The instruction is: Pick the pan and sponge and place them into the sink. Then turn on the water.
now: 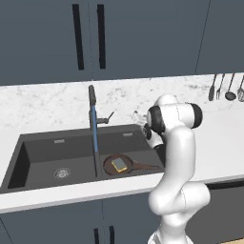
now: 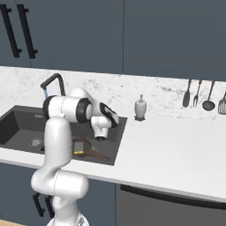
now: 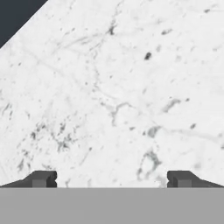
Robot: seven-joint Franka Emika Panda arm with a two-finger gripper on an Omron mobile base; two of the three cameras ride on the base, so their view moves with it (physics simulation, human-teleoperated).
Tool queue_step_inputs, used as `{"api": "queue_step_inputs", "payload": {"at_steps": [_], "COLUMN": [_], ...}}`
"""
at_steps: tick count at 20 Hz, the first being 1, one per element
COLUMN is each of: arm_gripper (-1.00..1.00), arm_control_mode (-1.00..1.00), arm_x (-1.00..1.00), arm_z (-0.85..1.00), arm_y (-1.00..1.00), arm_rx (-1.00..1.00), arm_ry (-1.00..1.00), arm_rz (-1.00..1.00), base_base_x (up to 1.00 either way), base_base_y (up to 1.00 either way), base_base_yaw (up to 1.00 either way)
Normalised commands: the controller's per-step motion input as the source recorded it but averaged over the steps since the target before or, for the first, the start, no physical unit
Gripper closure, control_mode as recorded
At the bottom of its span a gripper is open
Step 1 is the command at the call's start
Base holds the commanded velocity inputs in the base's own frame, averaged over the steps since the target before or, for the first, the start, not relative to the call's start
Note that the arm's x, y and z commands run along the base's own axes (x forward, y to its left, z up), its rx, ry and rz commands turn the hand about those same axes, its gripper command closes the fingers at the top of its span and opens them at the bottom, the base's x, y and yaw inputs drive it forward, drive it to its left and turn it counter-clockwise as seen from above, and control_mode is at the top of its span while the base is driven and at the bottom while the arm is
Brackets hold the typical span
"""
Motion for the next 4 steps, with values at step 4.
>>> {"api": "queue_step_inputs", "payload": {"at_steps": [4], "arm_gripper": [-1.0], "arm_control_mode": [-1.0], "arm_x": [0.0], "arm_z": [-0.15], "arm_y": [-0.05], "arm_rx": [0.04], "arm_ry": [0.02], "arm_rz": [-0.13], "base_base_x": [0.0], "base_base_y": [0.0], "base_base_yaw": [0.0]}}
